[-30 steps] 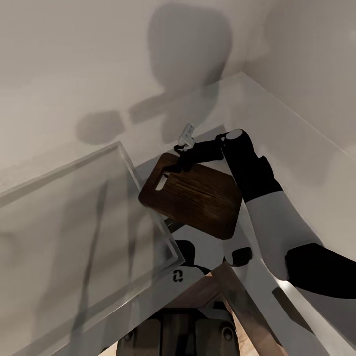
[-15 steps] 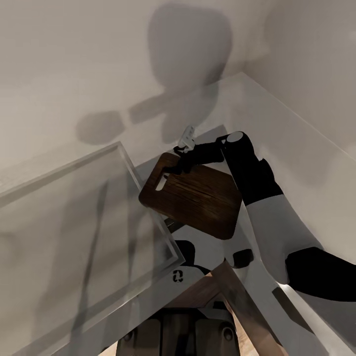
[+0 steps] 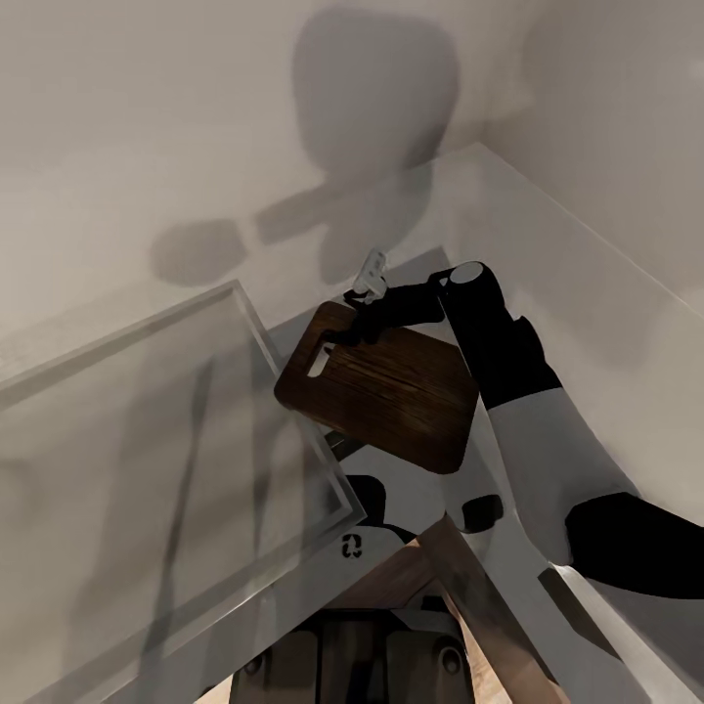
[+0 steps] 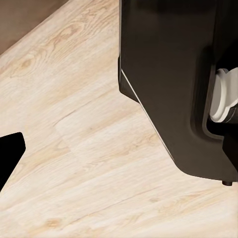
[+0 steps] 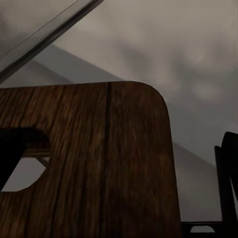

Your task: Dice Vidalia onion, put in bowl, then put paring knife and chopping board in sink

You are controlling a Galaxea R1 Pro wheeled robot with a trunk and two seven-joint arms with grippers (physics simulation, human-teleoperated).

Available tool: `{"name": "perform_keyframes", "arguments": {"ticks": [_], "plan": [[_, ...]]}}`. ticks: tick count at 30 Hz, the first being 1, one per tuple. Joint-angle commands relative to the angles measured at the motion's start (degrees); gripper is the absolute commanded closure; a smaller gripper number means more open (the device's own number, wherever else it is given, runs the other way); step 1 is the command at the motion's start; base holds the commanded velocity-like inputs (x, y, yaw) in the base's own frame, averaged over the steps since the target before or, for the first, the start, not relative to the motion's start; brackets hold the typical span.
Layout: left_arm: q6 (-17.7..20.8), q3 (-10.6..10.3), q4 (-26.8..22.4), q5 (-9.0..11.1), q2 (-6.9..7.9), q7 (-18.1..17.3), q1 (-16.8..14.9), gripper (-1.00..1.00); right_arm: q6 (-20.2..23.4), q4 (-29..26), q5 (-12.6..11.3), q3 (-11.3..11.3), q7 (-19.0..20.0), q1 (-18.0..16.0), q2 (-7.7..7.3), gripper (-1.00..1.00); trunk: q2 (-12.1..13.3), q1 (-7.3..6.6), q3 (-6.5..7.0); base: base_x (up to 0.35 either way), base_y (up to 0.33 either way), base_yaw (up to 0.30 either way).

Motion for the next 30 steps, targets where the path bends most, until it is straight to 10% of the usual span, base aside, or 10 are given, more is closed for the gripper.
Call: {"name": "perform_keyframes", "arguments": {"ticks": [1, 30], "plan": [[0.0, -0.3, -0.1, 0.1, 0.04, 0.4, 0.0, -1.00, 1.1, 4.9, 0.9, 0.0, 0.3, 0.0, -0.01, -1.00, -0.1, 0.05, -0.07, 0.000, 0.000, 0.000], [0.0, -0.3, 1.2, 0.1, -0.05, 0.2, 0.0, -1.00, -0.5, 0.1, 2.9, 0.0, -0.1, 0.0, 1.16, -1.00, -0.1, 0.05, -0.07, 0.000, 0.000, 0.000]]}}
